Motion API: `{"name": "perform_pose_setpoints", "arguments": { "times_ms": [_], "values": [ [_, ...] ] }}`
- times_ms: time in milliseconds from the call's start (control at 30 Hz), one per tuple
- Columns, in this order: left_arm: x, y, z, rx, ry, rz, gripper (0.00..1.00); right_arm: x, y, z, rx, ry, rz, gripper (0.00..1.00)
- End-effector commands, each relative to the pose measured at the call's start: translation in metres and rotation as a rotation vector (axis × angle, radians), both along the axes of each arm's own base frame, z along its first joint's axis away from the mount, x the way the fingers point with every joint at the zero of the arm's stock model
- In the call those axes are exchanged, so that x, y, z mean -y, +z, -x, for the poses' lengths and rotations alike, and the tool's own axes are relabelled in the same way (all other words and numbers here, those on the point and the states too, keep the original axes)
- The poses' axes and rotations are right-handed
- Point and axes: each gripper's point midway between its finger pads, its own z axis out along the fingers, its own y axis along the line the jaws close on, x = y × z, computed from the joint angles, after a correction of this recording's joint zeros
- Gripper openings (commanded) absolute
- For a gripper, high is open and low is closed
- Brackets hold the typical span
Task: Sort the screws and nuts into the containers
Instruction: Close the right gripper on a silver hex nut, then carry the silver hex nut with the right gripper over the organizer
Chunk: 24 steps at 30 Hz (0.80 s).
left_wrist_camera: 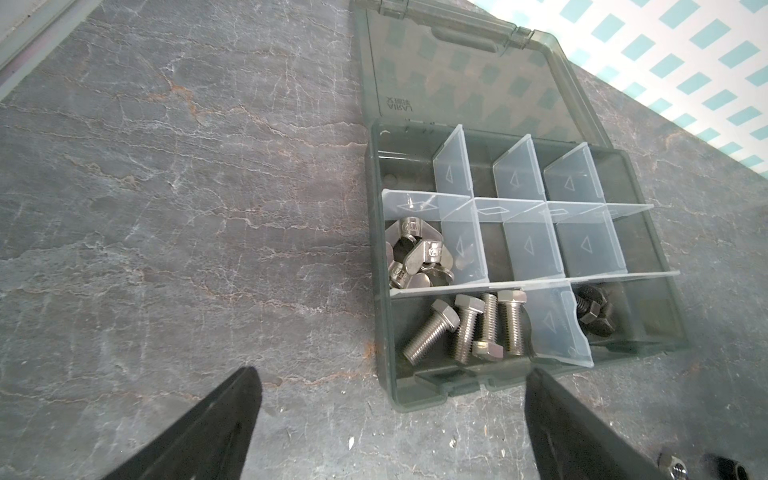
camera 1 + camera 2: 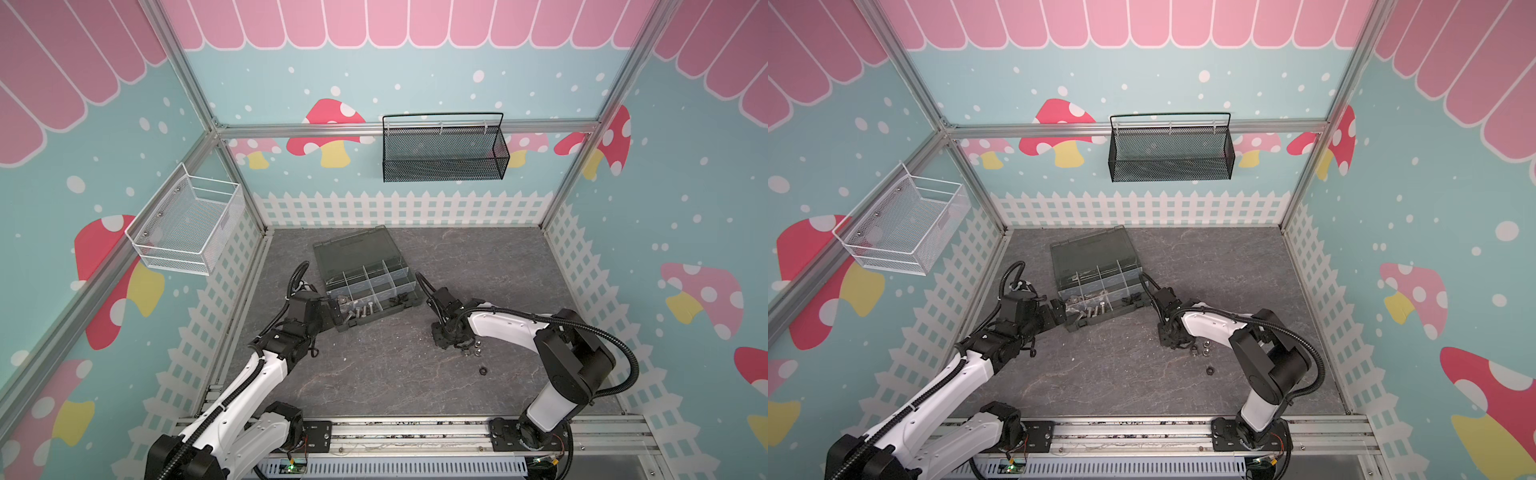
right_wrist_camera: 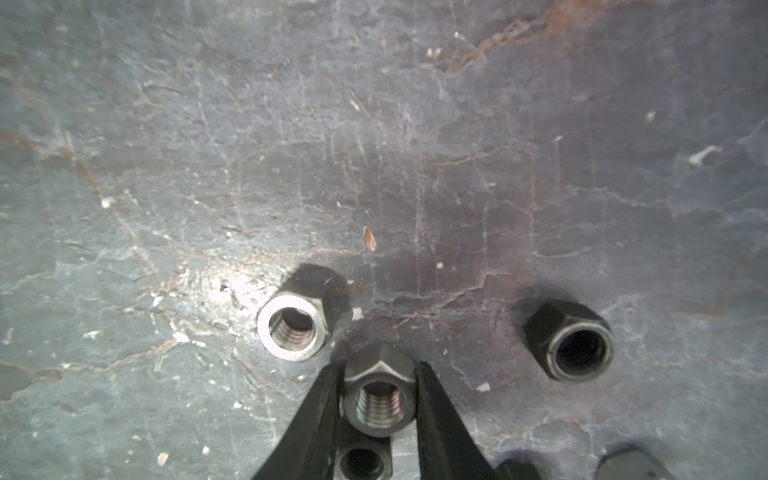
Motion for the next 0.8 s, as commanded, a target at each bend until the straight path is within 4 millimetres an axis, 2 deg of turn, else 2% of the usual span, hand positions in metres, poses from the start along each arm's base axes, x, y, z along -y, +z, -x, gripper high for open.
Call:
{"name": "perform_pose_setpoints", "arguments": {
  "times_ms": [0, 233, 400, 567, 767],
  "values": [
    [0.000, 0.010, -0.004, 0.017, 0.007, 0.015, 1.00, 0.018, -0.028, 0.018, -0.086, -0.002, 0.094, 0.32],
    [0.001, 0.008, -0.005, 0.013, 0.004, 0.016, 0.99, 0.014, -0.025, 0.016, -0.083, 0.012, 0.081, 0.22],
    [0.003, 0.007, -0.007, 0.011, 0.000, 0.021, 1.00, 0.010, -0.012, 0.012, -0.061, 0.016, 0.059, 0.13],
    [0.000, 0.008, -0.006, 0.022, 0.012, 0.011, 1.00, -0.003, 0.022, 0.000, 0.026, 0.036, -0.001, 0.08],
    [-0.002, 0.009, -0.004, 0.030, 0.018, 0.009, 1.00, -0.041, 0.076, -0.028, 0.170, 0.113, -0.076, 0.07]
  ]
}}
